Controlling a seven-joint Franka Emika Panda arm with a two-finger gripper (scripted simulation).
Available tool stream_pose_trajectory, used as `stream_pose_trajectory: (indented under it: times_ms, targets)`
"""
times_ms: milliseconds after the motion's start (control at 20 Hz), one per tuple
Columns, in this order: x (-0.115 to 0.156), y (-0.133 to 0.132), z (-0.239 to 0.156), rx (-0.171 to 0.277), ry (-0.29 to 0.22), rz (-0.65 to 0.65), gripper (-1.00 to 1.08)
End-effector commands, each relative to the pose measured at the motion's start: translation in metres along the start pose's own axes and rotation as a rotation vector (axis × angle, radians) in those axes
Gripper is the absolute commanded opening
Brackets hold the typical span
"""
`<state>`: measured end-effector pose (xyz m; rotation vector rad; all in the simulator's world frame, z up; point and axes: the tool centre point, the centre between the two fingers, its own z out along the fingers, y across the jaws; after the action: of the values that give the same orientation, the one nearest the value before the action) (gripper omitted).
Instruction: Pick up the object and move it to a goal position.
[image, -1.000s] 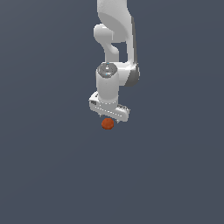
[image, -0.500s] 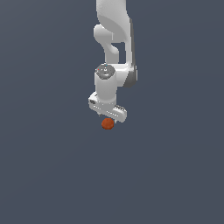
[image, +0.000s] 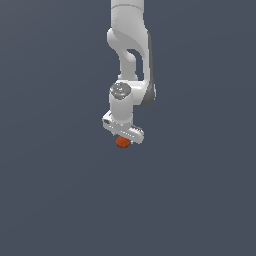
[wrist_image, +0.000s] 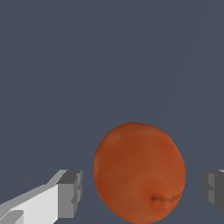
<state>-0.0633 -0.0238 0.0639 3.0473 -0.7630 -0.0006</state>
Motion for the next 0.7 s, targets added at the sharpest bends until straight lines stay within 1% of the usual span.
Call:
stream_pose_trajectory:
  times_ms: [0,250,300,650]
  targets:
    - [-0.0001,0.0002,0.0101,0.000,0.000,0.001,1.00]
    - [0.0005,-0.0001,0.0170,0.000,0.000,0.002,1.00]
    - [0.0005,-0.0001,0.0170,0.000,0.000,0.002,-1.00]
    - [0.0005,-0.0001,0.0170,0.000,0.000,0.002,-1.00]
